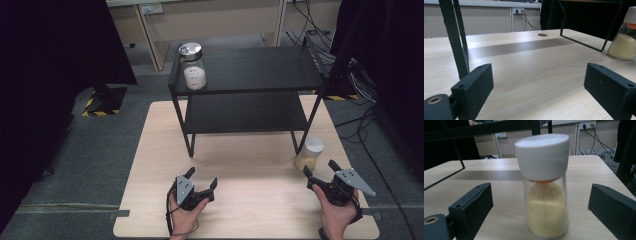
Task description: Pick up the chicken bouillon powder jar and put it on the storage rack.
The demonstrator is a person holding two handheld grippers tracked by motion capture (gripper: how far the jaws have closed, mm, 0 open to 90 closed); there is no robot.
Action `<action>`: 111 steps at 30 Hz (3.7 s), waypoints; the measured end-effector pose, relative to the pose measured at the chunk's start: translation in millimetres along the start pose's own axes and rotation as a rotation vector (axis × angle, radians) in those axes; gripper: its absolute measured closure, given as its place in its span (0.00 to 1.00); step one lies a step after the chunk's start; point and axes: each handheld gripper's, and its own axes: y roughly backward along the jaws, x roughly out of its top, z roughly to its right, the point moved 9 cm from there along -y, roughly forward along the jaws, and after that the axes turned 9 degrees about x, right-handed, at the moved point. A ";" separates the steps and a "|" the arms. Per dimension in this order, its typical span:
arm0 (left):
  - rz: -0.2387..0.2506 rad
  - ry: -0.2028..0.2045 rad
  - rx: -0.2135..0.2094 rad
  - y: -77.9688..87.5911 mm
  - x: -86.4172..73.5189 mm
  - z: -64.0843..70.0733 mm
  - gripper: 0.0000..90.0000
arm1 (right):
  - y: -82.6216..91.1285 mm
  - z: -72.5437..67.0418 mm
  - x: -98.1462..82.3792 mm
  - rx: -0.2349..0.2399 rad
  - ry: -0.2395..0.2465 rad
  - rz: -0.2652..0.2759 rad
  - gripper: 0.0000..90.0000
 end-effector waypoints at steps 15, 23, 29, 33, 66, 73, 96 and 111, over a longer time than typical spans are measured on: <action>-0.004 0.002 -0.005 -0.4 0.3 -0.6 0.09 | -27.6 4.9 16.7 -0.016 0.046 -0.006 0.22; -0.003 -0.001 -0.006 -0.2 0.2 -0.4 0.09 | -35.1 4.9 19.7 -0.017 0.062 0.001 0.30; -0.003 0.000 -0.008 0.1 0.1 0.2 0.09 | -39.5 5.0 21.3 -0.033 0.075 0.004 0.37; -0.005 0.007 -0.010 -0.1 0.2 -0.6 0.09 | -39.4 4.0 21.8 -0.038 0.072 0.000 0.37; -0.001 0.000 -0.006 0.3 0.0 0.3 0.10 | -0.9 -20.2 43.3 -0.027 0.082 0.116 0.38; -0.004 0.009 -0.002 0.1 0.1 -0.1 0.10 | 12.4 -27.5 53.9 -0.022 0.092 0.158 0.38; -0.004 0.020 0.001 0.0 0.0 -0.7 0.10 | 25.9 -46.3 92.2 -0.009 0.133 0.240 0.38; -0.006 0.023 0.001 -0.1 0.1 -1.2 0.10 | 23.4 -63.1 114.2 0.021 0.148 0.302 0.38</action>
